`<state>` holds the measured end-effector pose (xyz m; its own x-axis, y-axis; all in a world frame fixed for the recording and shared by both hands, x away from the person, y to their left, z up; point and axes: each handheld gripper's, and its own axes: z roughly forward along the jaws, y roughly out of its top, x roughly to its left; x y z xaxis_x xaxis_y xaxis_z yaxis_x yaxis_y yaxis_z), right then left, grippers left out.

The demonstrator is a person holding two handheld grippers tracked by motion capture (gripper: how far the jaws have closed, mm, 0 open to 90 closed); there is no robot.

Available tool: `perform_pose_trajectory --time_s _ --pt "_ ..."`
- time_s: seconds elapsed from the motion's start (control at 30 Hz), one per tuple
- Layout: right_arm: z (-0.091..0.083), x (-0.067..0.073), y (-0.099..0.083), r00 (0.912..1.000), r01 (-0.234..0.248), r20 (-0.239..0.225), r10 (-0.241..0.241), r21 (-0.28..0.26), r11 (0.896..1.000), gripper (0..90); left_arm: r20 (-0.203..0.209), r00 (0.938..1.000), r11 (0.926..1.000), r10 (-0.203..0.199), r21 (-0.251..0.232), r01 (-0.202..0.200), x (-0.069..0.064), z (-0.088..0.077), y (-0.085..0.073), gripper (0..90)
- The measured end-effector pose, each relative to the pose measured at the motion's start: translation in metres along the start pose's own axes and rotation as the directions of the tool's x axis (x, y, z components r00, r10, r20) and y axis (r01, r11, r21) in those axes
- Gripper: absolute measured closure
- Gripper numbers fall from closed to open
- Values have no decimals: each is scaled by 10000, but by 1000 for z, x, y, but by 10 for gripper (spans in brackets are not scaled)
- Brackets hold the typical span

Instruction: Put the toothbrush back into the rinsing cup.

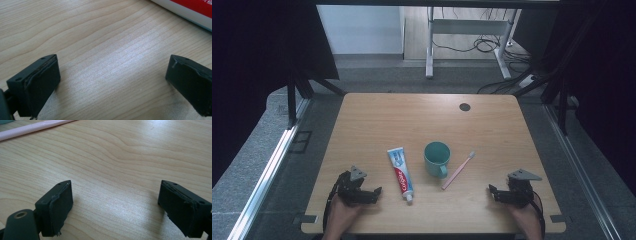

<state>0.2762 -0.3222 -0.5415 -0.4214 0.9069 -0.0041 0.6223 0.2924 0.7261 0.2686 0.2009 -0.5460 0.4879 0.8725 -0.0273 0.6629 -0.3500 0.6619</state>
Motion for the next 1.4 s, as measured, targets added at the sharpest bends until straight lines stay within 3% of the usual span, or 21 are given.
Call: perform_pose_trajectory --time_s 0.93,1.4 --pt "-2 0 0 9995 76 -295 -76 10 10000 133 -18 10000 10000 -27 0 27 0 0 0 0" --pt "-7 1 3 9985 400 -373 -406 -162 9991 132 -30 10000 10000 -84 -27 84 0 -1 0 3"
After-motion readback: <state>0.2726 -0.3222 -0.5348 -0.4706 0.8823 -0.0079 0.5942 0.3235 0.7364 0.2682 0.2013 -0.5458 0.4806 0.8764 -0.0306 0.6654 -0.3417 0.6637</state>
